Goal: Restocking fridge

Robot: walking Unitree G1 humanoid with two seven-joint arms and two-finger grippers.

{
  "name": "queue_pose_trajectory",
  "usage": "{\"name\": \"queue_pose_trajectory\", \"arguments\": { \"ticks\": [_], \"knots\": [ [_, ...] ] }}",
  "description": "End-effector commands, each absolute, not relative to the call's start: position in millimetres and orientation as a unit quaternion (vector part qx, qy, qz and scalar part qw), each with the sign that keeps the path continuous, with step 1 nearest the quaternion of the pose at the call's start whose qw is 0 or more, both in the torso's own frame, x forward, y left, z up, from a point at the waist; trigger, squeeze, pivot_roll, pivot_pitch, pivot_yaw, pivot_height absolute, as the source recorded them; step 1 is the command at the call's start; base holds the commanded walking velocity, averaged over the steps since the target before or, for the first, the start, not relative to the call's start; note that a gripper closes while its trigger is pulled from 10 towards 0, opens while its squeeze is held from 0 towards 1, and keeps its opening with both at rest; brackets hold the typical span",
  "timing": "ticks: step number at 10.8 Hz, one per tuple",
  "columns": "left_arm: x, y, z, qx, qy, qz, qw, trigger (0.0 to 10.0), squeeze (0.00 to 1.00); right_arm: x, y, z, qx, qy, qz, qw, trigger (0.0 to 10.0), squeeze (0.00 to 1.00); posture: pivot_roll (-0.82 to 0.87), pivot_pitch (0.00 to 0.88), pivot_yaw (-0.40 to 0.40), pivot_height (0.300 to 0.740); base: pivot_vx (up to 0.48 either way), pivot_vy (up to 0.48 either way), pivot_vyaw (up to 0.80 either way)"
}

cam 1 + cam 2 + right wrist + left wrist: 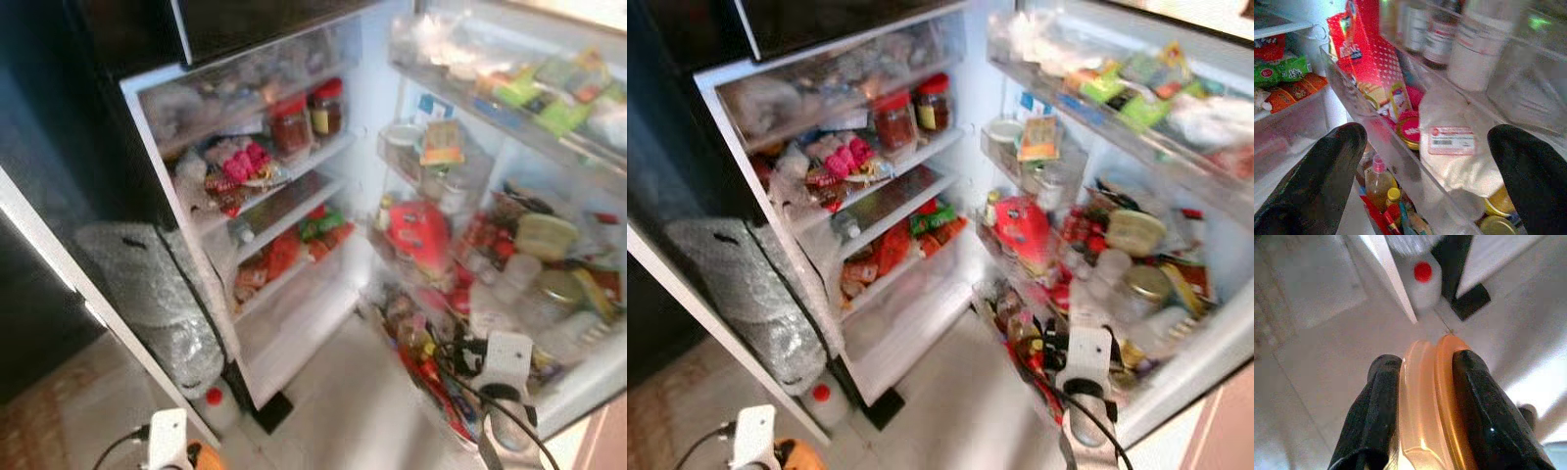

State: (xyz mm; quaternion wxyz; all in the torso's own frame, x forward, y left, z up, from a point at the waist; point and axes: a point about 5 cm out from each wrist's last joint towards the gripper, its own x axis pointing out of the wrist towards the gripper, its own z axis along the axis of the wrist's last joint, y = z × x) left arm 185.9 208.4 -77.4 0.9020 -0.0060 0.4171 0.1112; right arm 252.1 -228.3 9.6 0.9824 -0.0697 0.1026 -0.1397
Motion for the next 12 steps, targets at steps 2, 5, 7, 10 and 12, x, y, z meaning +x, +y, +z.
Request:
{"name": "queue_pose_trajectory", "arguments": {
  "ticks": [2,5,7,10,12],
  "knots": [
    [169.0,210.9,-85.8,0.002,0.449,0.112,0.886,10.0,0.0,252.2,-224.1,6.8,-0.061,0.111,-0.134,0.983,10.0,0.0,-0.19,0.03,0.012,0.74,0.0,-0.279,0.0],
    [168.8,210.4,-85.9,0.001,0.448,0.114,0.887,10.0,0.0,251.6,-223.8,5.1,-0.059,0.116,-0.131,0.983,10.0,0.0,-0.18,0.031,0.01,0.74,0.0,-0.276,0.0],
    [168.9,210.3,-85.9,0.001,0.448,0.113,0.887,10.0,0.0,251.5,-222.7,4.8,-0.058,0.115,-0.127,0.983,10.0,0.0,-0.18,0.031,0.01,0.74,0.0,-0.272,0.0],
    [168.7,210.2,-85.9,0.002,0.448,0.114,0.887,10.0,0.0,251.3,-221.5,3.6,-0.056,0.118,-0.122,0.984,10.0,0.0,-0.18,0.032,0.01,0.74,0.0,-0.176,0.0],
    [168.8,210.7,-85.8,0.001,0.447,0.115,0.887,10.0,0.0,251.0,-218.2,1.4,-0.053,0.123,-0.116,0.984,10.0,0.0,-0.18,0.032,0.01,0.74,0.0,0.0,0.0]
  ]
}}
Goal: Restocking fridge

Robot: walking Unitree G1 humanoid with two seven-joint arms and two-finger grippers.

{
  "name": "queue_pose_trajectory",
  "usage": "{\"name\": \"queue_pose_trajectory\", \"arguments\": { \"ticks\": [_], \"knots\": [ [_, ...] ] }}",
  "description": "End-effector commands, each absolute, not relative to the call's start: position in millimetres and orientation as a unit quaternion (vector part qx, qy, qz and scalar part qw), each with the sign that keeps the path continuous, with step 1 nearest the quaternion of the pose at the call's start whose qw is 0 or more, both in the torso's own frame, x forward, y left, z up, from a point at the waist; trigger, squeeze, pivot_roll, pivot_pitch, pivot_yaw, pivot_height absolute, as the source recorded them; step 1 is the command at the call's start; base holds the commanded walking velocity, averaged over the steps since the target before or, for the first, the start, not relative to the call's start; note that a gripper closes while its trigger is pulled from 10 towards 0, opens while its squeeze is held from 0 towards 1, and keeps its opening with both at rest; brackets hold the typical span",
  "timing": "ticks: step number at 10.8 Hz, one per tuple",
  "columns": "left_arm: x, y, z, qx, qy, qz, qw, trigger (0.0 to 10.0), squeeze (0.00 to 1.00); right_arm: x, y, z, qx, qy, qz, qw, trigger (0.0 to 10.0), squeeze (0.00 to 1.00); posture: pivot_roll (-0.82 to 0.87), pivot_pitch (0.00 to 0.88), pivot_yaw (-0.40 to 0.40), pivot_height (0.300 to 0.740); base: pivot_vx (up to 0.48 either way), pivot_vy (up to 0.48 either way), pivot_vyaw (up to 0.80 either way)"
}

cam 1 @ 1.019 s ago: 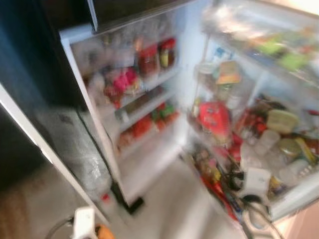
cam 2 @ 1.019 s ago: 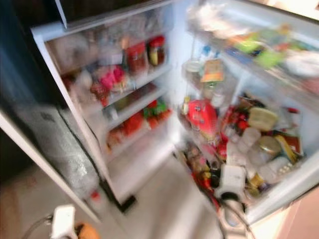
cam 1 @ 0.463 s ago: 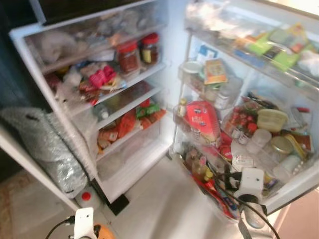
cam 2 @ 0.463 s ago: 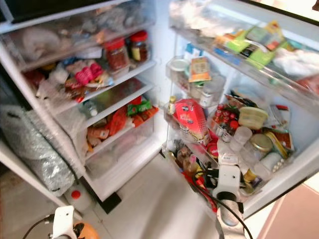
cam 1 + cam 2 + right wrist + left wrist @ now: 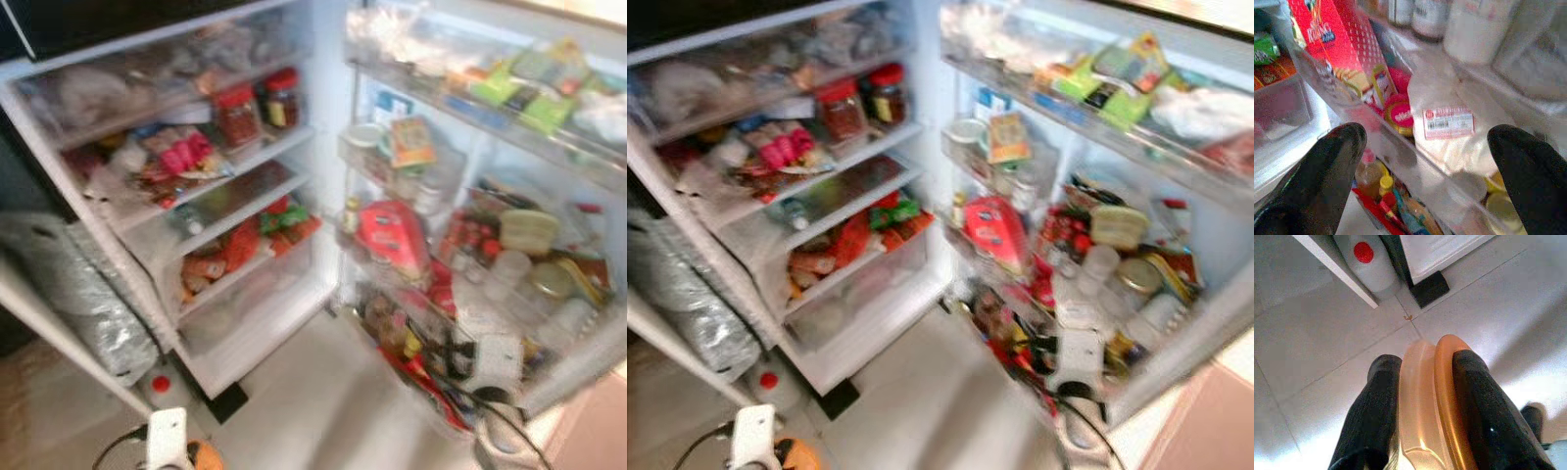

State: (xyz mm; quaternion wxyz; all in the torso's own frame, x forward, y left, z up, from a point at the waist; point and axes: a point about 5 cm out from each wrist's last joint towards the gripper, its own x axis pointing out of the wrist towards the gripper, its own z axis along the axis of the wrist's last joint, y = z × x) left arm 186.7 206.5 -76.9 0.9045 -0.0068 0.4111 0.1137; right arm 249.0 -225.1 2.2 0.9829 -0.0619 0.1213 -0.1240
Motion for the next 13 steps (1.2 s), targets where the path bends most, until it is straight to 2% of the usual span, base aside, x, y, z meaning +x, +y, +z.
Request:
{"name": "queue_pose_trajectory", "arguments": {
  "ticks": [1,7,9,10,13],
  "knots": [
    [168.9,210.9,-85.7,0.0,0.447,0.116,0.887,10.0,0.0,250.8,-217.5,1.0,-0.052,0.124,-0.114,0.984,10.0,0.0,-0.18,0.033,0.01,0.74,0.0,0.0,0.0],
    [172.2,210.2,-84.2,-0.005,0.44,0.118,0.89,10.0,0.0,241.2,-205.0,-19.2,-0.04,0.185,-0.061,0.98,10.0,0.0,-0.18,0.033,0.007,0.74,0.0,0.0,0.0],
    [171.8,211.4,-84.2,-0.006,0.441,0.119,0.89,10.0,0.0,229.9,-202.0,-37.7,-0.051,0.256,-0.04,0.965,10.0,0.0,-0.19,0.033,0.008,0.74,0.0,0.0,0.0],
    [172.3,211.1,-84.0,-0.009,0.44,0.118,0.89,10.0,0.0,215.2,-200.0,-55.0,-0.062,0.324,-0.029,0.943,10.0,0.0,-0.19,0.033,0.01,0.74,0.0,0.0,0.0],
    [173.7,210.7,-83.6,-0.011,0.44,0.113,0.891,10.0,0.0,182.1,-193.7,-79.8,-0.04,0.414,-0.012,0.909,10.0,0.0,-0.19,0.03,0.017,0.74,0.0,0.0,0.0]
  ]
}}
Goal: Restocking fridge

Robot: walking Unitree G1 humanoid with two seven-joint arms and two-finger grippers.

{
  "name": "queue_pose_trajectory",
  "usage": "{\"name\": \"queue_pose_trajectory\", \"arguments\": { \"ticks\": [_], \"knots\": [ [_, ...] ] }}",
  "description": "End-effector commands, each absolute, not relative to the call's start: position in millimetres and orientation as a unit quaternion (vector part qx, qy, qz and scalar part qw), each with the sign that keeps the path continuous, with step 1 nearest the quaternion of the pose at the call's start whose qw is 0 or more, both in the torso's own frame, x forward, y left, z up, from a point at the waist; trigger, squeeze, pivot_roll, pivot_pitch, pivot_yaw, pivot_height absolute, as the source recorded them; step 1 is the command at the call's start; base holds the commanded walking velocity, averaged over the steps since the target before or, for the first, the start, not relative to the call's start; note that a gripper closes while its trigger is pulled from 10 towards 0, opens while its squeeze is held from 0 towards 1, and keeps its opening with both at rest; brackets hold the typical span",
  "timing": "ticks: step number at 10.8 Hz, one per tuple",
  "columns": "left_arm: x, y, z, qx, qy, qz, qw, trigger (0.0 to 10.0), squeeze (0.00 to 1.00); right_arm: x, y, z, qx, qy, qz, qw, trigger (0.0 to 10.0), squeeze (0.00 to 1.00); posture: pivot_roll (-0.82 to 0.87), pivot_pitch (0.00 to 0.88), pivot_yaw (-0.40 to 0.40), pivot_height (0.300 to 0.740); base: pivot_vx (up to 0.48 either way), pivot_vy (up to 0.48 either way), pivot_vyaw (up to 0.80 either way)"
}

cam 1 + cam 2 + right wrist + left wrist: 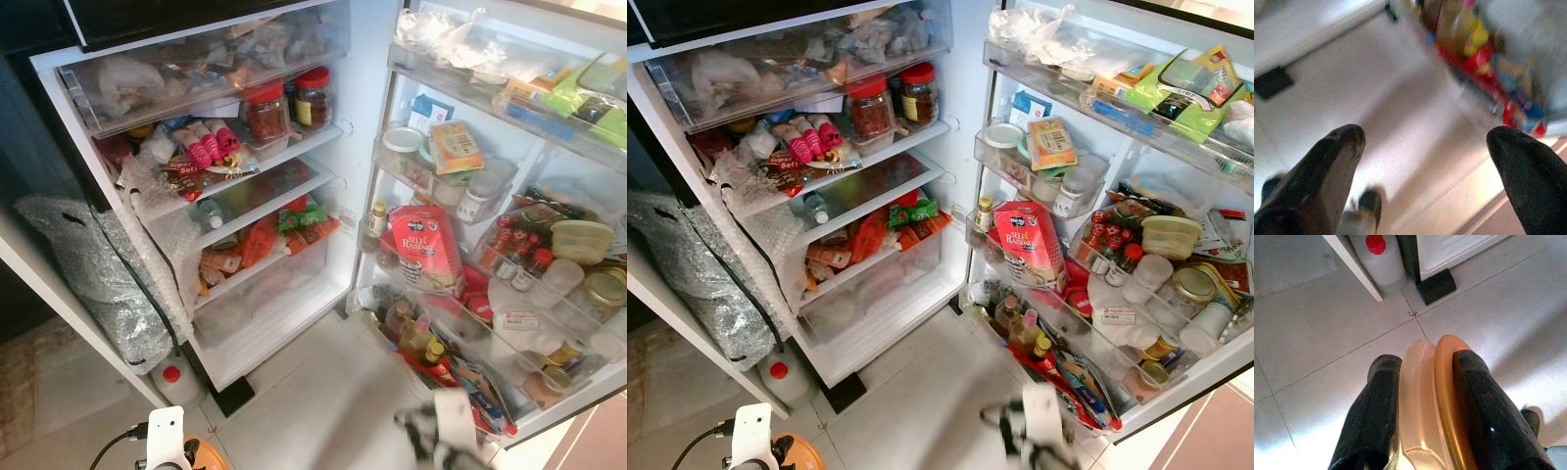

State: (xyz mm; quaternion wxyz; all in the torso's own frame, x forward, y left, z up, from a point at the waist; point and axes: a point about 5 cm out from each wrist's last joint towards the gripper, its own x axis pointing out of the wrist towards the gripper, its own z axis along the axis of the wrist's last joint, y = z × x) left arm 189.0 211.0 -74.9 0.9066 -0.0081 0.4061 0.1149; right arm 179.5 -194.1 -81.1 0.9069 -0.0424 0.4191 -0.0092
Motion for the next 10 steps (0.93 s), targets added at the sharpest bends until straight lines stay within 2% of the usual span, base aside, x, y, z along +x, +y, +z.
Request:
{"name": "queue_pose_trajectory", "arguments": {
  "ticks": [1,4,6,8,10],
  "knots": [
    [173.4,211.0,-83.7,-0.01,0.441,0.113,0.89,10.0,0.0,159.6,-193.5,-91.6,-0.036,0.46,-0.013,0.887,10.0,0.0,-0.19,0.03,0.017,0.74,0.0,0.0,0.0],
    [172.5,211.1,-84.2,-0.007,0.444,0.109,0.889,10.0,0.0,129.1,-189.4,-103.9,-0.005,0.501,-0.024,0.865,10.0,0.0,-0.19,0.031,0.022,0.74,0.174,0.0,0.0],
    [173.0,210.1,-84.2,-0.007,0.444,0.107,0.89,10.0,0.0,123.3,-171.5,-108.2,-0.007,0.518,-0.005,0.856,10.0,0.0,-0.19,0.03,0.022,0.74,0.27,0.0,0.0],
    [173.5,209.2,-84.1,-0.007,0.443,0.106,0.89,10.0,0.0,125.3,-164.4,-108.3,-0.005,0.519,-0.004,0.855,10.0,0.0,-0.19,0.03,0.023,0.74,0.3,0.0,0.0],
    [172.9,209.2,-84.3,-0.006,0.443,0.106,0.89,10.0,0.0,124.0,-169.5,-108.1,-0.006,0.516,-0.007,0.857,10.0,0.0,-0.19,0.031,0.024,0.74,0.307,0.0,0.0]
  ]
}}
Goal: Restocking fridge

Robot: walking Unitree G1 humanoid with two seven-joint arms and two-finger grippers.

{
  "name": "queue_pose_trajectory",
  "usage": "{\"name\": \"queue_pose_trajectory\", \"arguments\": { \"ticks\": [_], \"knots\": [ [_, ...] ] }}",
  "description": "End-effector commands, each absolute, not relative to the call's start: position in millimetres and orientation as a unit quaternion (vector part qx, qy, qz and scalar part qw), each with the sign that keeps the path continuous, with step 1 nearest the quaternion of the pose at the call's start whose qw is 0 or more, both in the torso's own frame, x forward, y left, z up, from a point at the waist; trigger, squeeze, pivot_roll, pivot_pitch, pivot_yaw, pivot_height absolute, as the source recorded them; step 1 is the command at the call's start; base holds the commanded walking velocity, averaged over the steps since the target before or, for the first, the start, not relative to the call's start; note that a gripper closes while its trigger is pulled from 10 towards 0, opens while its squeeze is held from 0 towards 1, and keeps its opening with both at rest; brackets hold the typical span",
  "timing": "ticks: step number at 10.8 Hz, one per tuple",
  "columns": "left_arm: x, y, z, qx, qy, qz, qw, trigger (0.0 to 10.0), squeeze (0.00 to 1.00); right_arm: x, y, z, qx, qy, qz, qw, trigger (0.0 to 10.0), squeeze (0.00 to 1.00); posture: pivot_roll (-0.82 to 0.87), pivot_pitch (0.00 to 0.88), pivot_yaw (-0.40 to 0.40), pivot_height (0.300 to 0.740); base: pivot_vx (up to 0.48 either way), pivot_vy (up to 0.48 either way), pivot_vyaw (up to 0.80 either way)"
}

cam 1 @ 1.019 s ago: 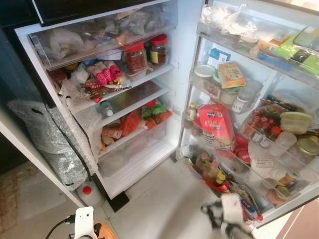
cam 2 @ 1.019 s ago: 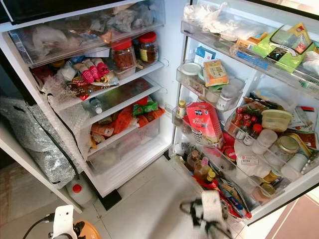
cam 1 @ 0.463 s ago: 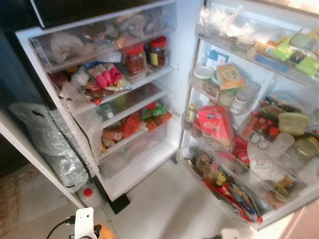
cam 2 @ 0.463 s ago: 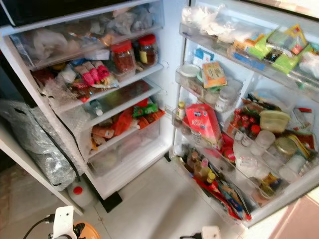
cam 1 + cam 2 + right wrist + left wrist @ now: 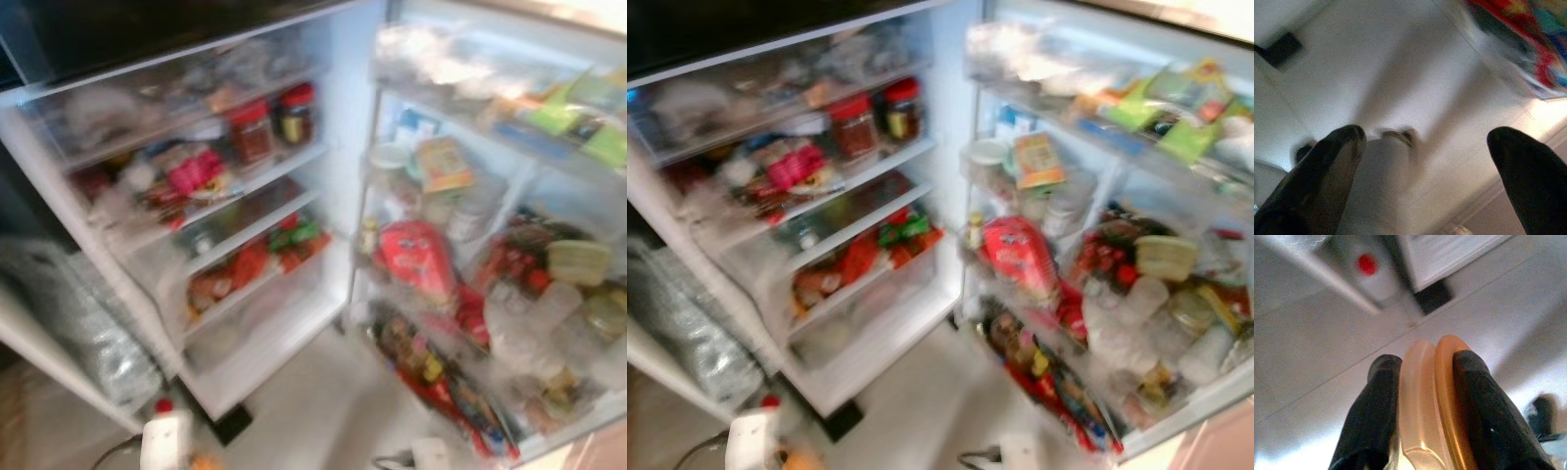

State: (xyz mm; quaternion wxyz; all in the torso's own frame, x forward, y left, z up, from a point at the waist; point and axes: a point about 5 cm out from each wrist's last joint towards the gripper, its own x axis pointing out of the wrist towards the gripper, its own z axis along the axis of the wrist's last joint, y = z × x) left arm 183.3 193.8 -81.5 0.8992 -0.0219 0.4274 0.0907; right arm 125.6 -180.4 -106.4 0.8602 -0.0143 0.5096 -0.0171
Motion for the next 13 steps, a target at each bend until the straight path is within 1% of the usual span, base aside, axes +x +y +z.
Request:
{"name": "queue_pose_trajectory", "arguments": {
  "ticks": [1,5,13],
  "knots": [
    [172.9,209.2,-84.3,-0.006,0.443,0.106,0.89,10.0,0.0,123.9,-169.7,-108.1,-0.006,0.515,-0.007,0.857,10.0,0.0,-0.19,0.031,0.024,0.74,0.307,0.0,0.0],
    [173.7,208.8,-84.1,-0.006,0.443,0.104,0.891,10.0,0.0,124.1,-169.8,-108.0,-0.004,0.515,-0.006,0.857,10.0,0.0,-0.19,0.029,0.024,0.74,0.305,0.0,0.0],
    [173.7,209.8,-83.9,0.0,0.444,0.104,0.89,10.0,0.0,124.4,-169.9,-107.9,-0.003,0.516,0.002,0.857,10.0,0.0,-0.18,0.019,0.024,0.74,0.0,0.0,0.0]
  ]
}}
